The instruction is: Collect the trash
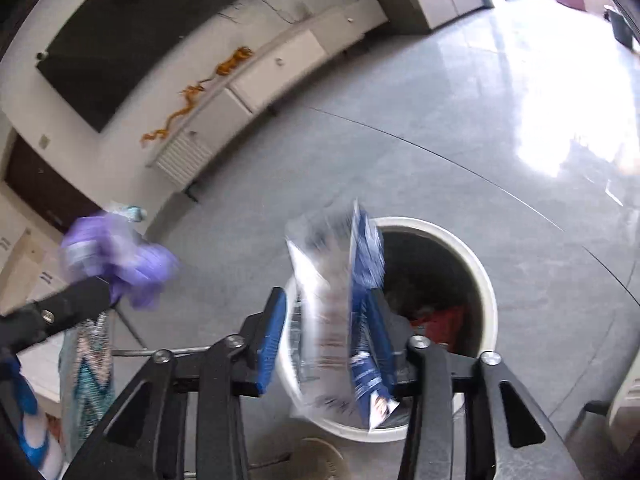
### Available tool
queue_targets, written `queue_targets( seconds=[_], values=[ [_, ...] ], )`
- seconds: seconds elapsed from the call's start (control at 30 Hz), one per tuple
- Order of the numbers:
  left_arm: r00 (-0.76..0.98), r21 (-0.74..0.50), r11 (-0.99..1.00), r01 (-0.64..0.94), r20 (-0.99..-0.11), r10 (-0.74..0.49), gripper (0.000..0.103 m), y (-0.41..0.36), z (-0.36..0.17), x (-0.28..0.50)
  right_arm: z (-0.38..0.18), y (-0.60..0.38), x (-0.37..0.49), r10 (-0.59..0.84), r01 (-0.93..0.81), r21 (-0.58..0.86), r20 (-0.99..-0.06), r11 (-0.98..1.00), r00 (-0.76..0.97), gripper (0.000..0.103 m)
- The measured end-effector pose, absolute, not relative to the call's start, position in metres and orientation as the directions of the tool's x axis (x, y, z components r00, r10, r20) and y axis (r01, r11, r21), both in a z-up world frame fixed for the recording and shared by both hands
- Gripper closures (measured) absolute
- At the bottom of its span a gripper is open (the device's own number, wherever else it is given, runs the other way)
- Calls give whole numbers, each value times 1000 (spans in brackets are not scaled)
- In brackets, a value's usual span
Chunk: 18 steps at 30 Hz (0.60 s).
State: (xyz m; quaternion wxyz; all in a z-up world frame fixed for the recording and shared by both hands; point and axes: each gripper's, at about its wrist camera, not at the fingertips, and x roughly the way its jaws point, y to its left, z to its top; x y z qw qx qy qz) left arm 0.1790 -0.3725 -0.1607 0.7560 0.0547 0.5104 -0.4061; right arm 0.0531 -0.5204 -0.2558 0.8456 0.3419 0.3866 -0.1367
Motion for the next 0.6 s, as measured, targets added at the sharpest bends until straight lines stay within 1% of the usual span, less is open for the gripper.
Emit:
queue_targets(
  seconds=[0.03,0.17,0.27,0.37,0.43,0.5,0.6],
  values=[
    [152,-340,663,667,-809,-568,44,-370,-160,180,-258,-523,50,29,503,470,-750,726,660,56],
    [147,-348,653,673,-802,-579,44,-360,-155,179,-255,-522,40,14,522,475,-749,708,663,53],
    [194,-313,661,681,-794,-576,44,-355,-144,171,-242,-512,40,-3,516,464,-742,720,671,52],
    [264,-276,684,675,-776,-573,44,-337,-128,167,-222,-495,39,-32,496,430,-731,755,682,48],
    [322,-252,705,663,-754,-573,44,-316,-113,164,-202,-478,40,-58,473,399,-713,786,699,47],
    [381,-219,734,643,-740,-555,44,-297,-102,162,-186,-464,37,-76,451,377,-694,809,716,41],
    [459,-176,778,603,-721,-519,44,-259,-86,157,-155,-429,39,-104,411,336,-654,847,750,36]
  ],
)
